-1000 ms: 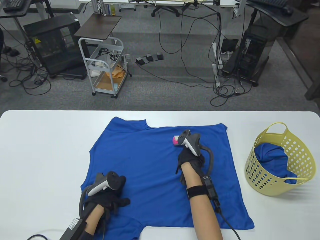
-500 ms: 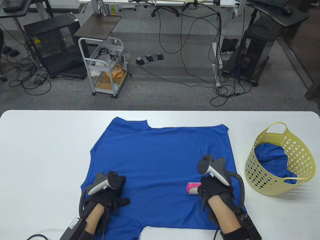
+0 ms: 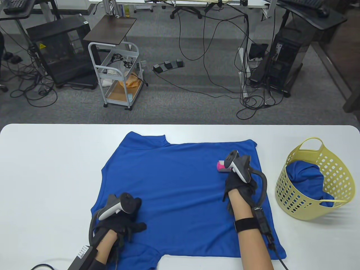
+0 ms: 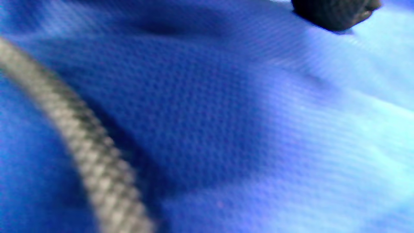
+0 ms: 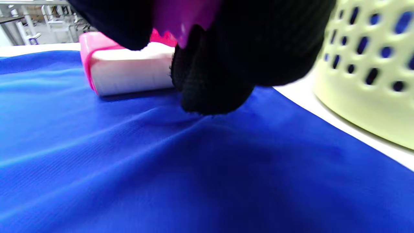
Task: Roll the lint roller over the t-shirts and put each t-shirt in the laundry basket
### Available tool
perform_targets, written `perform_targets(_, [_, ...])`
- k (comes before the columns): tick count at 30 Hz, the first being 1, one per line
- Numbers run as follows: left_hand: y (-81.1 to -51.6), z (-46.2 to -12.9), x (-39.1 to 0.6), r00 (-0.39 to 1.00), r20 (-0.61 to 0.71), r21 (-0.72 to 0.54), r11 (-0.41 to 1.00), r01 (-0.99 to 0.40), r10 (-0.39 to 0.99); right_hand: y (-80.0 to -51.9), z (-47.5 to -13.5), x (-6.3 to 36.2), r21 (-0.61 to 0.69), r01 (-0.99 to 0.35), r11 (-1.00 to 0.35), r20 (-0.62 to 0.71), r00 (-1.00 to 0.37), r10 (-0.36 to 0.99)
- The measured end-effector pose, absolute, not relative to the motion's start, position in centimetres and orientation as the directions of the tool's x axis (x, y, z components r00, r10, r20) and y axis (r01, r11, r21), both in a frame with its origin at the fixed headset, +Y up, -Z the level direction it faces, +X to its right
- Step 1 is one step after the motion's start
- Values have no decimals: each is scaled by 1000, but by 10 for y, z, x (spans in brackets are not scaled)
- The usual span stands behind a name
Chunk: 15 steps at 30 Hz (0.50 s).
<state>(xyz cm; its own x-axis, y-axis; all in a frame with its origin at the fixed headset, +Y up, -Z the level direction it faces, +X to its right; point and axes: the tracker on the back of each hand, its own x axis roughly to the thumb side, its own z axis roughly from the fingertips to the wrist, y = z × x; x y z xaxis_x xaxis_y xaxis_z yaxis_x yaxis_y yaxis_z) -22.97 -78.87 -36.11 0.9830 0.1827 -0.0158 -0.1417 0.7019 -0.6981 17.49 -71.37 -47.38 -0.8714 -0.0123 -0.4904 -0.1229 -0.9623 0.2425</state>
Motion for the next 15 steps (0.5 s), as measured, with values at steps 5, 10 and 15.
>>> perform_targets(5, [-788,-361,-230,982,-20,-704,695,-145,186,-706,-462,180,252,-120,-960,-442,-897,-3])
perform_targets(10, [-789,-361,-230,981,-30,-714,682,-157,194,-672,-404,192,347,-103,-932,-355,-934,-28])
perform_targets(15, [-787,-362,-231,980,-52,-724,669,-170,193,-660,-339,206,476,-87,-875,-316,-946,-78])
